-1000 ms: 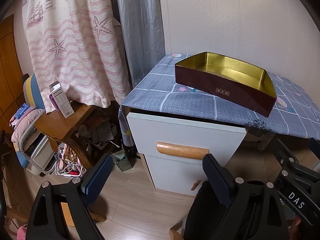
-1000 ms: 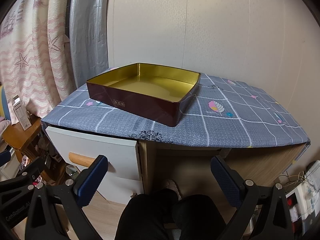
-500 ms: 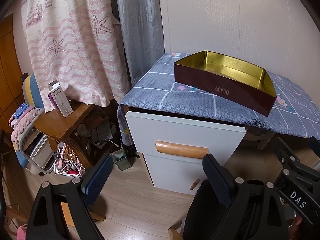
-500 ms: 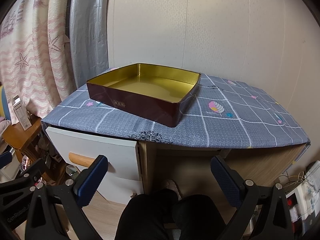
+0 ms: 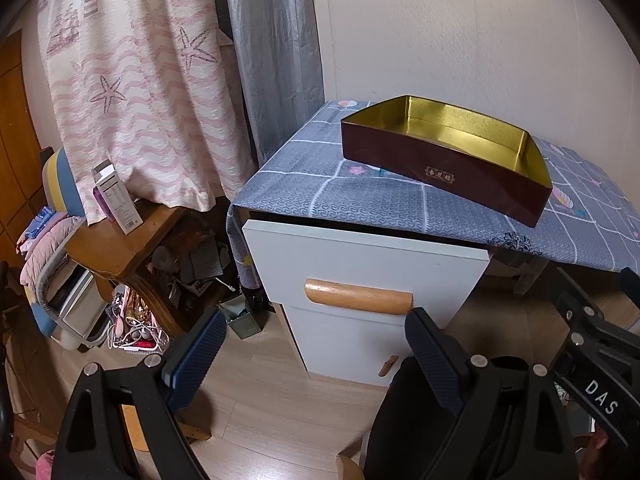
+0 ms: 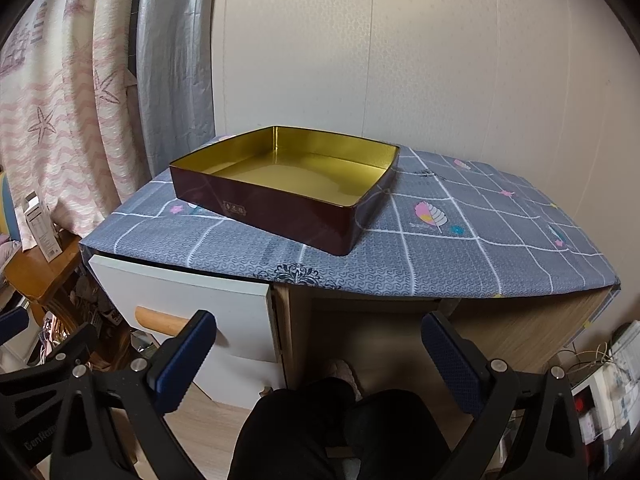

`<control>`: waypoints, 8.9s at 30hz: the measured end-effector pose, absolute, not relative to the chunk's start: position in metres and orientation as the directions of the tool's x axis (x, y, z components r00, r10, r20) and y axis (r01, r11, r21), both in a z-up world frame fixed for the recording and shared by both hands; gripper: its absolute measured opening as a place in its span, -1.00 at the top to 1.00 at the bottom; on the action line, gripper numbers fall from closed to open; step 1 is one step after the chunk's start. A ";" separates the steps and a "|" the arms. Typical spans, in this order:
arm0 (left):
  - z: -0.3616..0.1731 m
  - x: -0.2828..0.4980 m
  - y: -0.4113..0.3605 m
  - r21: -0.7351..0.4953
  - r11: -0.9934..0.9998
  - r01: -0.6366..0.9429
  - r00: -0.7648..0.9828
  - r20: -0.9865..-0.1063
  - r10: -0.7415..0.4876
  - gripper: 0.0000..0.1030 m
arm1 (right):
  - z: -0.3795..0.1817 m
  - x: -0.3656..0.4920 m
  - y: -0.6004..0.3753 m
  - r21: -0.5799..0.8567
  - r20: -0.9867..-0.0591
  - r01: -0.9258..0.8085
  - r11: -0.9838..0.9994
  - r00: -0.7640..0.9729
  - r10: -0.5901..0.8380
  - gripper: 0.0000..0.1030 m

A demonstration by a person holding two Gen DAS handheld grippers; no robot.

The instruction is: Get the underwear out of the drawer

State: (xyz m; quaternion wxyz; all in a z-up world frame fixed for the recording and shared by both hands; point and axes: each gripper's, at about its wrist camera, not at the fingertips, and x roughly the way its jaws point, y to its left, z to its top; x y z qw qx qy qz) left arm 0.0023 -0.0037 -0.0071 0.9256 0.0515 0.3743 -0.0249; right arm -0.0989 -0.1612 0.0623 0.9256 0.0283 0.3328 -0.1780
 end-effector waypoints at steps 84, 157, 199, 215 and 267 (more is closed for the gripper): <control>-0.079 0.086 -0.062 0.437 0.138 0.889 0.455 -0.807 -0.375 -0.72 | 0.004 -0.052 -0.177 -0.085 -0.770 0.323 0.943 0.579 -0.267 -1.00; -0.103 0.035 -0.093 0.079 0.008 0.997 0.079 -0.969 -0.234 -0.88 | 0.033 -0.071 -0.207 -0.073 -0.744 0.368 0.927 0.599 -0.297 -1.00; -0.013 0.049 -0.023 0.067 0.744 0.665 0.603 -0.636 -0.482 -0.61 | 0.031 -0.042 -0.154 0.091 -0.699 -0.157 0.983 0.693 0.176 -1.00; -0.010 0.042 0.043 -0.041 0.976 0.213 0.779 -0.596 -0.195 -0.61 | 0.020 -0.012 -0.130 0.128 -0.749 -0.168 0.978 0.629 0.206 -0.83; -0.024 0.055 0.033 -0.225 0.951 0.212 0.692 -0.653 -0.309 -0.61 | 0.074 0.008 -0.147 0.509 -0.628 -0.320 0.799 0.498 0.599 0.71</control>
